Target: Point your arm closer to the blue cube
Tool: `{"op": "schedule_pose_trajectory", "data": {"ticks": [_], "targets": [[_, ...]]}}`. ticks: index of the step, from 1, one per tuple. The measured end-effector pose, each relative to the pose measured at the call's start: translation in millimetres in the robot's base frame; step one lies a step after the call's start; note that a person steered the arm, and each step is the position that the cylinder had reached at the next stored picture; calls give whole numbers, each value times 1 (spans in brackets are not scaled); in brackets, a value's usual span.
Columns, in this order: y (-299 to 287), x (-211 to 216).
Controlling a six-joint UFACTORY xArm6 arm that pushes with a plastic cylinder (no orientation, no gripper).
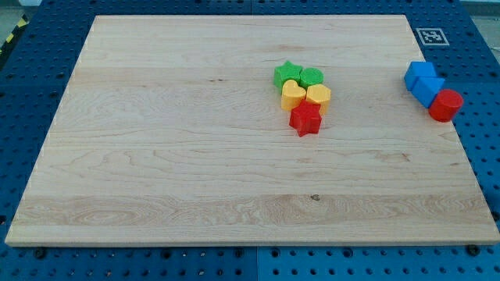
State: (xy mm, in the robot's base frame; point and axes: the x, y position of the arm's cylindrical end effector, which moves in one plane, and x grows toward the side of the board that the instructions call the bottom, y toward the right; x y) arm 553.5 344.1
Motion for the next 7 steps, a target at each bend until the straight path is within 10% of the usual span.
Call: {"op": "schedule_pose_trajectory", "data": {"ticks": [4, 7], "targets": [[1, -34], [-16, -147]]}}
